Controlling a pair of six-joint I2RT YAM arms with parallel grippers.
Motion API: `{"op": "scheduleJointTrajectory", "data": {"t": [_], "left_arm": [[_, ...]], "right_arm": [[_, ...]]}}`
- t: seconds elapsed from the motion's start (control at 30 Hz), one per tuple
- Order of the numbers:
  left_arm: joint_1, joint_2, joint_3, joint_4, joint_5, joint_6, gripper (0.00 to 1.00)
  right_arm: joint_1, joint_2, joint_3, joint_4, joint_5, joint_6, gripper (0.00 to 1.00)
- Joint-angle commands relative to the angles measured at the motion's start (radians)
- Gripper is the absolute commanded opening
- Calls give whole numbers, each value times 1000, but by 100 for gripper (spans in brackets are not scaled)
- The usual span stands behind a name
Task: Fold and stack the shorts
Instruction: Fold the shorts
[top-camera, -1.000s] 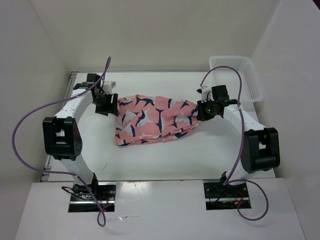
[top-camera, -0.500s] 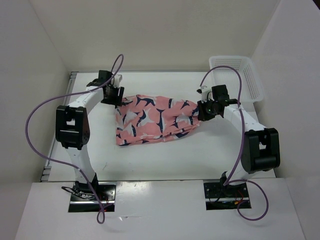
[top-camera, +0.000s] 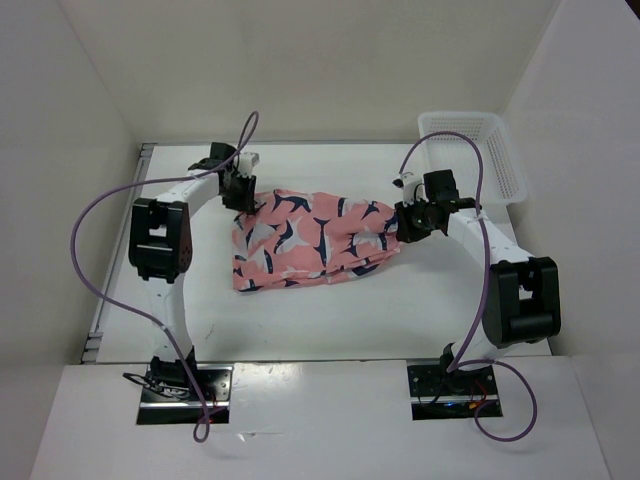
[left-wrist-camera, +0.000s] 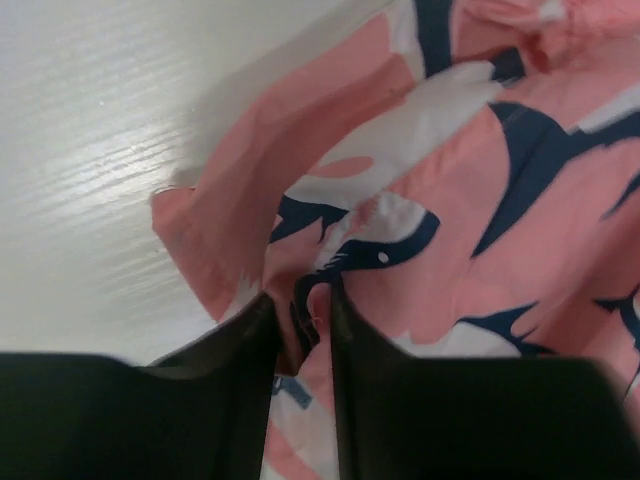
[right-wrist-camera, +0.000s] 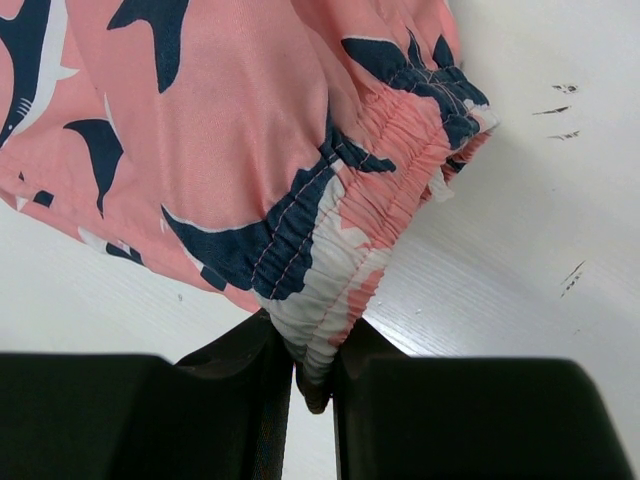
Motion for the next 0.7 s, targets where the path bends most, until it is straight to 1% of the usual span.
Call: {"op": "scheduleJointTrajectory", "data": {"t": [0.0, 0.03, 0.07, 0.1, 0.27, 0.37, 0.43, 0.47, 0.5, 0.53, 0.63, 0.67], "left_arm": [[9, 46, 60, -25, 44, 6, 31], [9, 46, 69, -25, 24, 6, 14], [18, 57, 81, -15, -5, 6, 8], [32, 57, 81, -2, -56, 6, 4], [78, 78, 152, -2, -113, 6, 4], [78, 89, 152, -2, -147, 6, 6], [78, 98, 152, -2, -147, 6, 10], [78, 98, 152, -14, -125, 6, 14], [78, 98, 152, -14, -107, 6, 19], [78, 98, 152, -14, -73, 6, 32], [54, 89, 152, -25, -24, 6, 51], [54, 65, 140, -25, -24, 6, 61]], "right_arm": [[-5, -6, 16, 6, 14, -14, 0], [-5, -6, 16, 6, 14, -14, 0], [-5, -6, 16, 6, 14, -14, 0], [-5, -6, 16, -4, 23, -26, 0], [-5, -6, 5, -13, 44, -67, 0], [-5, -6, 5, -24, 44, -76, 0], [-5, -6, 5, -33, 57, -86, 0], [-5, -6, 5, -33, 57, -86, 0], [-5, -6, 5, -33, 57, -86, 0], [-5, -6, 5, -33, 57, -86, 0], [-5, -6, 15, -33, 32, -75, 0], [-5, -6, 15, -33, 32, -75, 0]]}}
